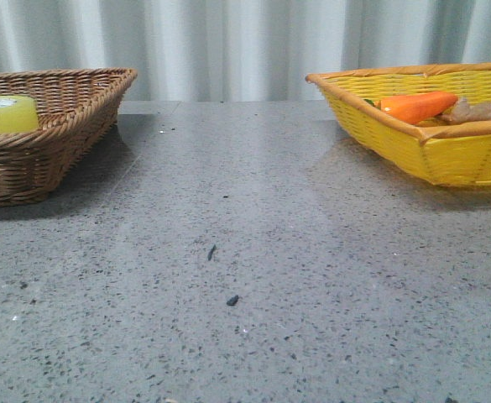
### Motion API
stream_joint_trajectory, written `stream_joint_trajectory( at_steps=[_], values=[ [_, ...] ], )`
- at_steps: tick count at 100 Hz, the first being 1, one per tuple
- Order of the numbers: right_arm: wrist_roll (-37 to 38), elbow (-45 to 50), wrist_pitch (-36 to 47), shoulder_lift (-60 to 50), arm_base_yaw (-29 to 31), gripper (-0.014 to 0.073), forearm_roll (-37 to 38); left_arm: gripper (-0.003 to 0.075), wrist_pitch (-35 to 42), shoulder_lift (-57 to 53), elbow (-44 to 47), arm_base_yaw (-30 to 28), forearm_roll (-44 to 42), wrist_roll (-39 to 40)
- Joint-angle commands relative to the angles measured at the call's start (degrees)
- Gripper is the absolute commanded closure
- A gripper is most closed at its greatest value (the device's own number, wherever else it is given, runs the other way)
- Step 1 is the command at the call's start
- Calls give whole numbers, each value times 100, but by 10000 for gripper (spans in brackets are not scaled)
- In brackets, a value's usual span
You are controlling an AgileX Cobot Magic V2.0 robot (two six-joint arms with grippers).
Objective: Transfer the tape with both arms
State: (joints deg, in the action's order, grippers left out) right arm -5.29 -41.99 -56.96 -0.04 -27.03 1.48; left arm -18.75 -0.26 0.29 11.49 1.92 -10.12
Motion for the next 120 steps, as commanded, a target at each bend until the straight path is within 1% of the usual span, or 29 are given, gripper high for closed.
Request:
stream_joint_trajectory(
  at_steps=[1,4,10,17,21,24,25,26,29,35,36,38,42,48,55,62,68,79,90,120],
  values=[
    [-40,87,510,104,37,635,305,741,308,-157,44,-18,64,50],
    [-40,238,621,104,94,635,566,741,308,-157,44,-18,64,50],
    [-40,571,1183,104,275,636,694,741,308,-157,44,-18,64,50],
    [-40,1107,2261,104,627,636,694,741,308,-157,44,-18,64,50],
    [-40,1488,3176,104,900,636,694,741,308,-157,44,-18,64,50],
    [-12,1768,3588,114,1098,636,694,741,308,-157,44,-18,64,50],
    [19,1918,4002,114,1149,636,681,741,308,-157,44,-18,64,50],
    [31,1918,4002,114,1252,636,674,741,308,-157,44,-18,64,50],
    [85,2297,4667,114,1459,636,539,741,308,-157,44,-18,64,50],
    [94,2912,5597,114,1898,636,95,741,308,-157,44,-18,64,50],
    [94,3065,5804,114,1898,636,40,741,308,-157,44,-18,64,50],
    [94,3285,6005,114,2070,636,-148,741,308,-157,44,-18,64,50],
    [94,3690,6553,114,2290,636,-236,741,308,-157,44,-18,64,50],
    [94,4115,6844,114,2522,636,-261,741,308,-157,44,-18,64,50],
    [94,4407,6772,29,2730,636,-232,741,308,-157,44,-18,64,50],
    [94,4361,5901,-105,2843,635,11,741,308,-157,44,-18,64,50],
    [94,4387,5528,-162,2884,635,39,741,308,-157,44,-18,64,50],
    [94,4387,4533,-162,2884,636,39,741,308,-157,44,-18,64,50],
    [94,4387,3881,-162,2884,635,39,741,308,-157,44,-18,64,50],
    [94,4387,3931,-162,2884,636,39,741,308,-157,44,-18,64,50]
  ],
)
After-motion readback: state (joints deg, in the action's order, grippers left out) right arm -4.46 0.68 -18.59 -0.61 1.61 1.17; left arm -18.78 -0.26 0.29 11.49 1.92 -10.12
